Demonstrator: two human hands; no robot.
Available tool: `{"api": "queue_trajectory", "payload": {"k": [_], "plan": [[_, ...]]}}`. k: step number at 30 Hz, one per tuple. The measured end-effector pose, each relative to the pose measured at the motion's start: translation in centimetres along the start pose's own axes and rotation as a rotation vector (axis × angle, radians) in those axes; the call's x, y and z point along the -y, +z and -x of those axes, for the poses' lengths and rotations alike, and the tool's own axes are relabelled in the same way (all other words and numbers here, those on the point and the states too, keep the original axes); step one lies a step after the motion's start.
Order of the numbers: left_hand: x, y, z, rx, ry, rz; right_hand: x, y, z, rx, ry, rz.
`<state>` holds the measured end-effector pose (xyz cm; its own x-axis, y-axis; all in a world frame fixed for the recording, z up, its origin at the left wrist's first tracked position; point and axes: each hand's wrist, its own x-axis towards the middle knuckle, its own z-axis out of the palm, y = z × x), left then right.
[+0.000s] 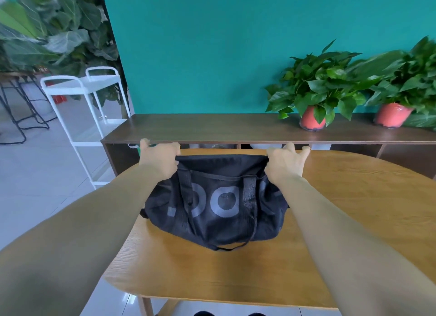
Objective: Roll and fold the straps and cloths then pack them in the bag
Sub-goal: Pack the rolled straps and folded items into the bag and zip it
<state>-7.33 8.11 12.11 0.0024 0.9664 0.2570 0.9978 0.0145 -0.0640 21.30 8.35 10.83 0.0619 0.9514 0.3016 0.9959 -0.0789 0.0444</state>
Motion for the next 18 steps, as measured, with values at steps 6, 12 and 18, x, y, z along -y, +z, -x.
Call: {"api": "queue_trajectory", "payload": {"k": [6, 12, 18], "plan": [[0.8, 0.0, -5.8, 0.107, -0.018, -0.04, 0.9, 0.3, -5.7, -0.02, -0.022, -0.041], [1.8, -0.4, -11.8, 0.18, -0.019, -0.053, 2.3, 0.1, -11.4, 0.076, -0.045, -0.003], [3.3, -4.7, -15.6, 0.209, -0.037, 0.006, 3.7, -4.8, -16.0, 0.131, -0.035, 0.034]]}}
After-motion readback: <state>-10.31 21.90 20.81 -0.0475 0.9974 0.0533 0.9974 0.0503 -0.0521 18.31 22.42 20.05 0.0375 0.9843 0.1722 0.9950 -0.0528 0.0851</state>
